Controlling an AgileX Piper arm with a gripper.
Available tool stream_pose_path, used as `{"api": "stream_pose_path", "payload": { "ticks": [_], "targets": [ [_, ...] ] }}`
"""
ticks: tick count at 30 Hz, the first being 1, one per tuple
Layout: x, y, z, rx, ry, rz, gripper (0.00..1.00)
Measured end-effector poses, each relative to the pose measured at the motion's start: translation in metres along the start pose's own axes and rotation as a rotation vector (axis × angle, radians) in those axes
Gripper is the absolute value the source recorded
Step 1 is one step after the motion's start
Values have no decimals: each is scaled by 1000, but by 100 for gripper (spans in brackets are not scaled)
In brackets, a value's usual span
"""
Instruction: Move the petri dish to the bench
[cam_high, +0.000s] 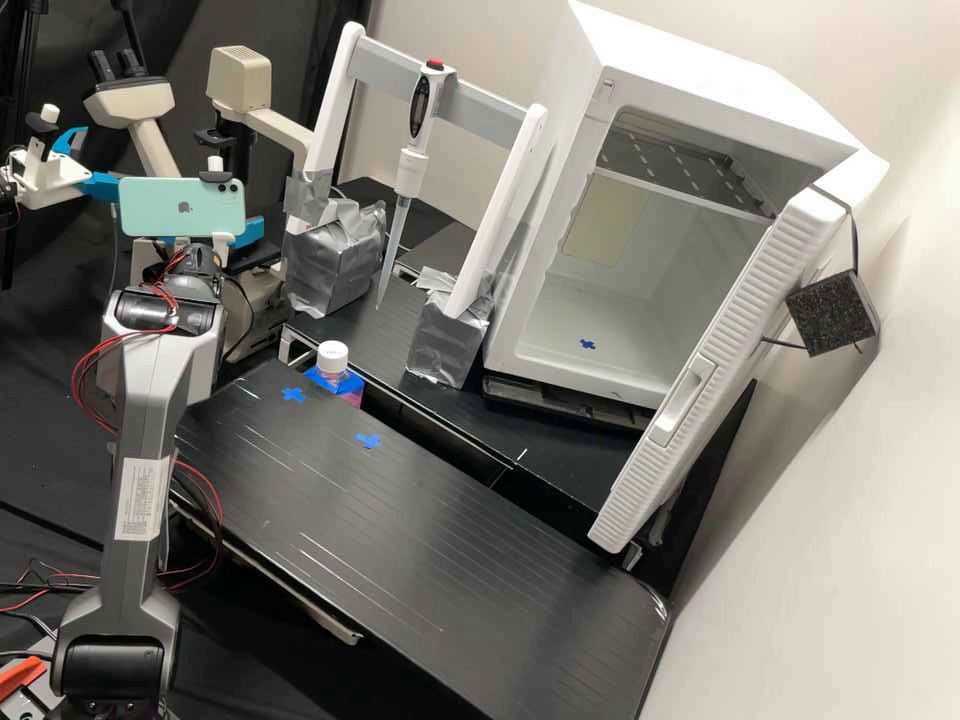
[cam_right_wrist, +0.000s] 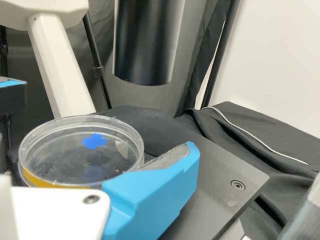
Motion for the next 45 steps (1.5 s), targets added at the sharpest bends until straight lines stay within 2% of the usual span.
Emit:
{"api": "stream_pose_path", "payload": {
  "ticks": [14,16,32,40,45],
  "targets": [
    [0,-2,2,16,-17,-18,0],
    [0,-2,2,10,-15,-20,0],
    [0,-5,-1,30,19,-55,0],
    [0,-2,3,21,32,-69,0],
    [-1,-2,4,30,33,-71,0]
  ]
}}
